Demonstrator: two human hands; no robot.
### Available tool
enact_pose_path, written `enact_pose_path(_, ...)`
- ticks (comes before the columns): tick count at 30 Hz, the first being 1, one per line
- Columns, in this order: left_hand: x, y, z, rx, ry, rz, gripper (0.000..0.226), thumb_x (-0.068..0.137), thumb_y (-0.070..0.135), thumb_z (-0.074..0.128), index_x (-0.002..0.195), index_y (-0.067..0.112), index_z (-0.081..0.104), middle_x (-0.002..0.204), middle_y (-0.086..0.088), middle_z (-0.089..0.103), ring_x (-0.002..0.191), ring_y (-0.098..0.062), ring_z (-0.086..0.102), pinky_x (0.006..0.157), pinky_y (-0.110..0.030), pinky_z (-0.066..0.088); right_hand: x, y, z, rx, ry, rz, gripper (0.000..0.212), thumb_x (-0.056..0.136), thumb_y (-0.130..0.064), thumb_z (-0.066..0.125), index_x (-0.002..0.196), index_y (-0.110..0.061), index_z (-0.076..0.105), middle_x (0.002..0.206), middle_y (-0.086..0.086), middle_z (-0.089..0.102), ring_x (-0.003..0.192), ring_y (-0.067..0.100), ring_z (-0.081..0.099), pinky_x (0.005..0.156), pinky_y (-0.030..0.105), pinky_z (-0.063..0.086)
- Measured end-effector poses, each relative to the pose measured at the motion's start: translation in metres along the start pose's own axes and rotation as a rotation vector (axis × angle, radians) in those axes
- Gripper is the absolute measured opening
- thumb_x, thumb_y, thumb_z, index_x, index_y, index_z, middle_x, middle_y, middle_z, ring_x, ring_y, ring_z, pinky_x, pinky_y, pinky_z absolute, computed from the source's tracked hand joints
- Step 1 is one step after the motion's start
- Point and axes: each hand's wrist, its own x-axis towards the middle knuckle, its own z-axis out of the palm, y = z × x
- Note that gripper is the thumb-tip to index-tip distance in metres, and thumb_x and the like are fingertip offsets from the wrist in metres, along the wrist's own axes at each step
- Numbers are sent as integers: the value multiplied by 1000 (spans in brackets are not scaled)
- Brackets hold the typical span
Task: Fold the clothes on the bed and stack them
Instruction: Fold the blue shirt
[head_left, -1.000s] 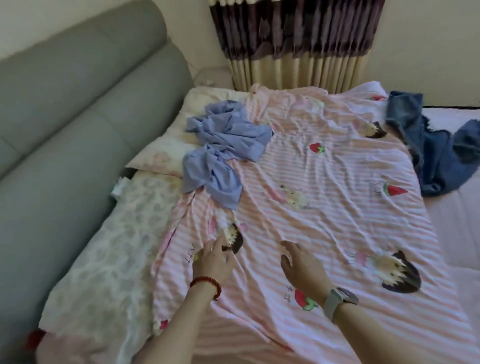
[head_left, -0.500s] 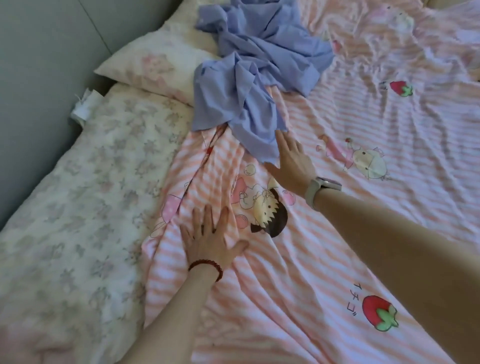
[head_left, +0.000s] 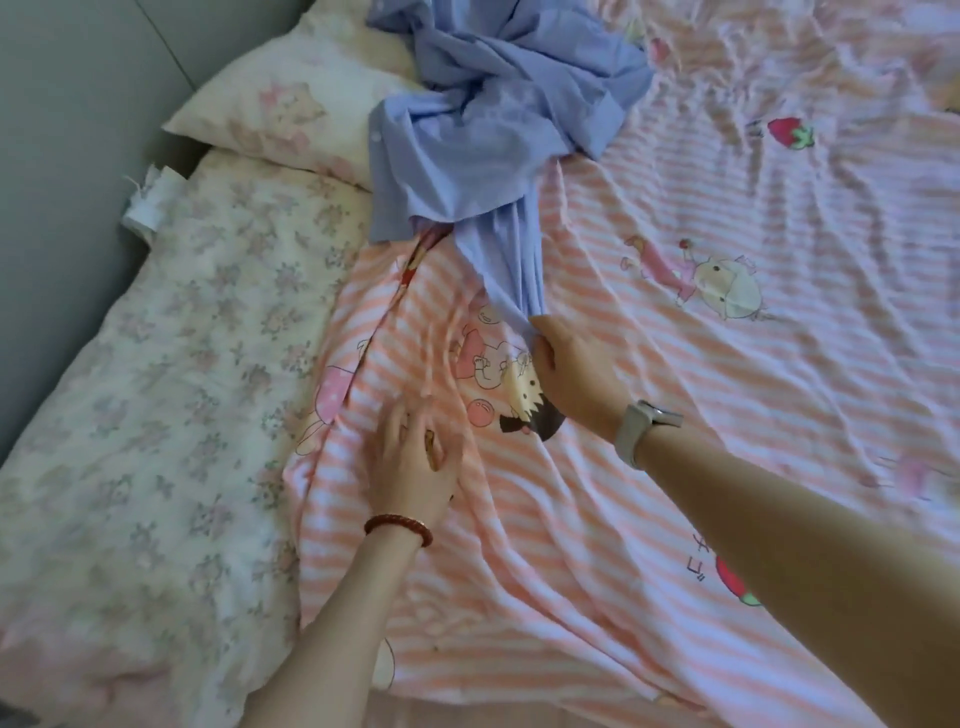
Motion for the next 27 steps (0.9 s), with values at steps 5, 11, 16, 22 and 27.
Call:
enact_pose_path(5, -45, 31, -1, -149, 173, 148, 59, 82, 38, 45, 130, 4, 45, 135, -22, 44, 129, -29, 34, 108, -38, 30, -131, 41, -26, -27, 4, 40, 30, 90, -25, 38, 88, -4, 59, 66, 3, 53, 61, 28, 49, 53, 34, 33)
enact_pose_path(11, -76, 94, 22, -169, -129, 189, 70, 84, 41, 52, 142, 7, 33, 147, -20, 29, 138, -30, 26, 111, -34, 21, -264, 63, -61, 14, 103, 309, 30, 86, -31, 39, 71, -9, 52, 56, -12, 34, 49, 24, 38, 46, 29, 21)
enact_pose_path(16, -96, 159, 55, -467, -490, -178, 91, 87, 34, 62, 149, 14, -2, 157, -6, 8, 143, -20, 16, 115, -34, 19, -321, 69, -87, 17, 13, 358, 28, 83, -34, 34, 66, -14, 44, 57, -6, 38, 53, 21, 39, 48, 34, 27)
enact_pose_path(22, -118, 215, 88, -449, -254, -261, 50, 92, 7, 52, 140, 6, 38, 136, -15, 50, 121, -31, 48, 89, -22, 35, -368, 79, -97, 199, -48, 495, 51, 82, -53, 27, 81, -12, 59, 69, 2, 59, 63, 19, 50, 59, 31, 37)
enact_pose_path(27, -202, 199, 80, -296, -548, 85, 29, 90, 5, 50, 114, 9, 66, 97, -16, 69, 88, -20, 60, 65, -22, 34, -343, 107, -125, 461, 148, 744, 30, 97, -31, 46, 122, -18, 55, 100, 1, 61, 98, 18, 59, 75, 28, 44)
